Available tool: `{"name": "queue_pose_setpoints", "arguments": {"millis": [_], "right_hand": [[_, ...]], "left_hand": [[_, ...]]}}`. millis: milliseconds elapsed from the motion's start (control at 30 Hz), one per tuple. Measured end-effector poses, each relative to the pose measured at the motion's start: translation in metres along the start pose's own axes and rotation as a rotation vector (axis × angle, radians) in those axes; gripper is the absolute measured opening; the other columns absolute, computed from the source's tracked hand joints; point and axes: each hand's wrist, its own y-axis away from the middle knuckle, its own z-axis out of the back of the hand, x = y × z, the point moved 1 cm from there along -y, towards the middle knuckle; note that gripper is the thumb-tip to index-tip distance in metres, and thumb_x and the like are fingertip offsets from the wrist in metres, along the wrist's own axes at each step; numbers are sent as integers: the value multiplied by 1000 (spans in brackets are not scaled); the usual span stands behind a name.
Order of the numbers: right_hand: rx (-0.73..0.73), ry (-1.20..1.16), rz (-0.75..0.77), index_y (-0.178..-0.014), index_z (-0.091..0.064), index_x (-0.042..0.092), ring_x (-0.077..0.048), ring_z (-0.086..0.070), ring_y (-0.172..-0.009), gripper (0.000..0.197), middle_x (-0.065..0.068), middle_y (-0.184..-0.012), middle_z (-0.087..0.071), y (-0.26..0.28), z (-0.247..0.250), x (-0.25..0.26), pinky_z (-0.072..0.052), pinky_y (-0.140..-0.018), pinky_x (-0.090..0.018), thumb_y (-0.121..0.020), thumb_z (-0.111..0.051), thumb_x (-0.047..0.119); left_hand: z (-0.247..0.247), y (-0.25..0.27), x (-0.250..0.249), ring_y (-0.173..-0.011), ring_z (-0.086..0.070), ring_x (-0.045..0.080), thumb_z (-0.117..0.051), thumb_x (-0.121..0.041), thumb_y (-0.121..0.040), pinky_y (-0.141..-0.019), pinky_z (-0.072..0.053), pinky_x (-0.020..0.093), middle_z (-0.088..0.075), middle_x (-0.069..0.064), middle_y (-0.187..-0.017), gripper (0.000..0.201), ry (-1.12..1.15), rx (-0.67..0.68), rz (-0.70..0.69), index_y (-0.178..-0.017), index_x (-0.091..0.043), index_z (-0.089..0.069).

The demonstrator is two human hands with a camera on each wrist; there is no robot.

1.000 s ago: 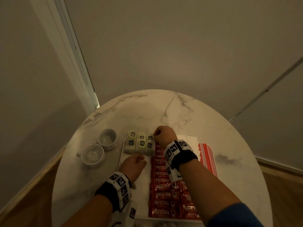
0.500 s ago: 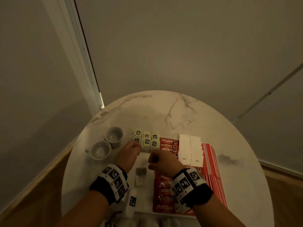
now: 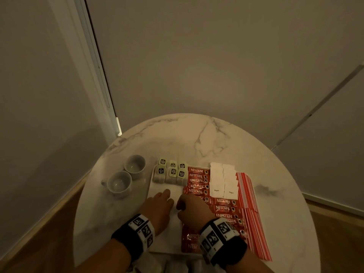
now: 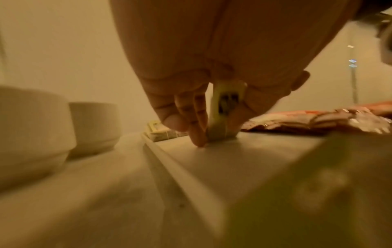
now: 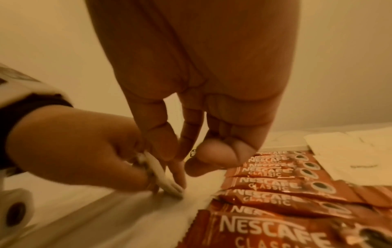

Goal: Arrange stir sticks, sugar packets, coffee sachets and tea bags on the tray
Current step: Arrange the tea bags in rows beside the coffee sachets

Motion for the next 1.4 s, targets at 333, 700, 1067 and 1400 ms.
{"name": "queue_pose_setpoints", "arguments": {"millis": [333,700,1067,1400], "right_hand": [[-128,-115,224,-107,-65,22,-3,-53,-86,18,8,-102,-63,-9,19,25,-44,-79,-17,-90,-64,27],[-13,-46,29,-98,-74,11,-21,-63,-95,17,-7,-102,-70,-82,17,44,-48,-86,-28,-90,-60,16],[-54,62,-24,-94,-72,5,-27,-64,-90,23,-12,-93,-68,-120,16,55,-52,-82,-33,-92,-50,10],[-56,111,10,-99,-72,16,-24,-63,-99,25,-6,-104,-68,-120,18,53,-48,-95,-39,-91,-50,10]], "left_hand": [[21,-12,24,-96,-63,12,-71,-33,-80,-85,-50,27,-66,-6,-103,32,474,-64,123,-108,-22,-62],[15,11,43,-90,-58,19,-59,-23,-86,-80,-48,32,-57,2,-104,28,555,-242,316,-110,-19,-44],[-2,17,30,-115,-37,23,-40,-20,-92,-99,-37,28,-26,-4,-148,55,80,-93,143,-146,-22,-28],[-12,13,30,-117,-35,23,-42,-34,-87,-94,-44,36,-26,-3,-144,64,27,-22,228,-146,-23,-21]]}}
